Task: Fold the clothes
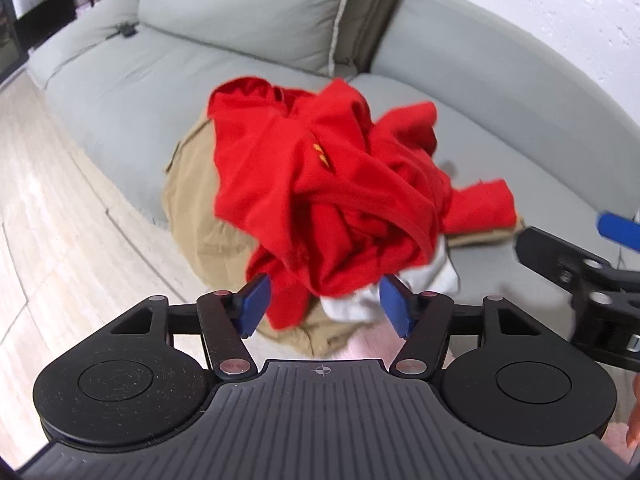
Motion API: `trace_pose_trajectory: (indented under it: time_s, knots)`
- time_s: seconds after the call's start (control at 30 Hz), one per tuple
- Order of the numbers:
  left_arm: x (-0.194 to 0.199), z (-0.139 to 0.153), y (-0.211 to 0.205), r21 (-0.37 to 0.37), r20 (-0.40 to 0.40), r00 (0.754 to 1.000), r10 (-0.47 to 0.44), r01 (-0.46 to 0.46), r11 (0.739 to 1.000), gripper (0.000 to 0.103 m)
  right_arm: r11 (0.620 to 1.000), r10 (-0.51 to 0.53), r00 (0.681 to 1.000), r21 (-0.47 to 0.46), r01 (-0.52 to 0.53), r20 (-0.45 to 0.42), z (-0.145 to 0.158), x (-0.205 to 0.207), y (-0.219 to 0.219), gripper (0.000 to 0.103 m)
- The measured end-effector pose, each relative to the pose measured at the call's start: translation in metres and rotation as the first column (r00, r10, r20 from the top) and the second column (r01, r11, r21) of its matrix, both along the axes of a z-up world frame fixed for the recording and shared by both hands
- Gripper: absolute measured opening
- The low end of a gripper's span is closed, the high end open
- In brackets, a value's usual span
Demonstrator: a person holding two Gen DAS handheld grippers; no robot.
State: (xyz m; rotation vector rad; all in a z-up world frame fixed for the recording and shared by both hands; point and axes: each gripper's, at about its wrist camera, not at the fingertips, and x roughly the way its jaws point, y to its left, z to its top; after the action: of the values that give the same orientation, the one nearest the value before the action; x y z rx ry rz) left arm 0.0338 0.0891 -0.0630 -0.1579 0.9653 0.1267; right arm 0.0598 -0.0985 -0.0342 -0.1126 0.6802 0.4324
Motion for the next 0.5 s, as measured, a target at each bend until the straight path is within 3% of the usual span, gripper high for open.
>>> trace_pose_trajectory:
  time_s: [0.1, 0.17, 0.27, 0.33, 0.47, 0.5]
  knots:
    - [0.007, -0.009, 0.007, 0.069, -0.002, 1.0, 0.006, -0.006, 0.998, 0.069, 0.998, 0.058, 0.998, -0.033, -0.058, -0.005, -0.012, 0.018, 0.017, 0.103]
    - [0.012, -0.017, 0.015, 0.063, -0.012, 1.0, 0.008, -0.007, 0.998, 0.069, 0.996, 0.075, 0.997, -0.052, -0.077, -0.025, -0.025, 0.03, 0.024, 0.102]
    - [0.015, -0.028, 0.026, 0.024, -0.033, 0.999, 0.012, -0.011, 1.0, 0.068, 0.995, 0.085, 0.992, -0.052, -0.09, -0.098, -0.049, 0.044, 0.03, 0.084]
    - [0.017, -0.034, 0.032, 0.031, -0.042, 0.999, 0.025, -0.023, 0.999, 0.064, 0.994, 0.091, 0.984, -0.04, -0.098, -0.156, -0.064, 0.051, 0.032, 0.071]
    - [0.025, -0.047, 0.043, 0.015, -0.057, 0.998, 0.036, -0.035, 0.999, 0.038, 0.995, 0.077, 0.976, -0.04, -0.088, -0.206, -0.089, 0.057, 0.033, 0.068]
    - [0.027, -0.05, 0.044, 0.011, -0.057, 0.998, 0.032, -0.031, 0.999, 0.036, 0.995, 0.075, 0.975, -0.042, -0.086, -0.209, -0.092, 0.059, 0.033, 0.066]
